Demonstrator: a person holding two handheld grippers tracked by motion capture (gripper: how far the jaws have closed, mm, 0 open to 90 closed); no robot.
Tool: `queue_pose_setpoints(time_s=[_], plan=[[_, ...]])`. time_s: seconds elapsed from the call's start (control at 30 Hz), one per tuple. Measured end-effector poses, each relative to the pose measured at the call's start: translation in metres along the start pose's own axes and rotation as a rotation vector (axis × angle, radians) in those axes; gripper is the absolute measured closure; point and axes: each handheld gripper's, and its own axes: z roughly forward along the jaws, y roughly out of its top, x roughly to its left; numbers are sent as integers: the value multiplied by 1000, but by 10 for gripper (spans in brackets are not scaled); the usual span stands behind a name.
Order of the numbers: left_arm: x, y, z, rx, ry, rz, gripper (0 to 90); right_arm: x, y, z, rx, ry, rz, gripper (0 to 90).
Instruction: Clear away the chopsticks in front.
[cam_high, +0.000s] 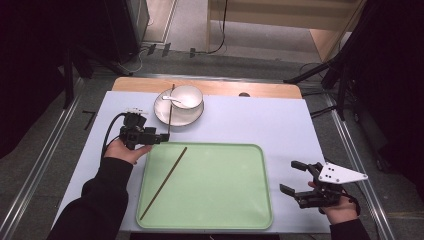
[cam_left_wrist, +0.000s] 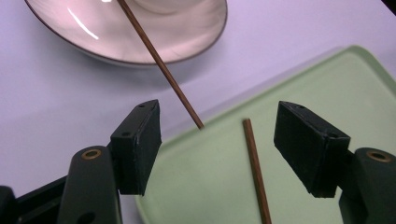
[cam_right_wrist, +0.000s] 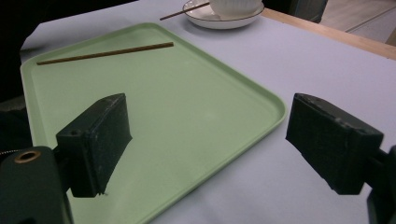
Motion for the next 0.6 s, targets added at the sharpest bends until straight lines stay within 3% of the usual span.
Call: queue_pose_setpoints(time_s=[0.2,0.3,0.43,0.6], plan=[[12,22,12,6,43,-19,333,0,0,0,-1,0,-1,145],[17,32,19,37,81,-35,371,0,0,0,-2,1,-2,145],[23,42,30,31,99,-26,374,1,0,-1,-3,-4,-1,145],[35,51,48,55,119,-46,387,1,-1,-3,-7,-6,1,145]])
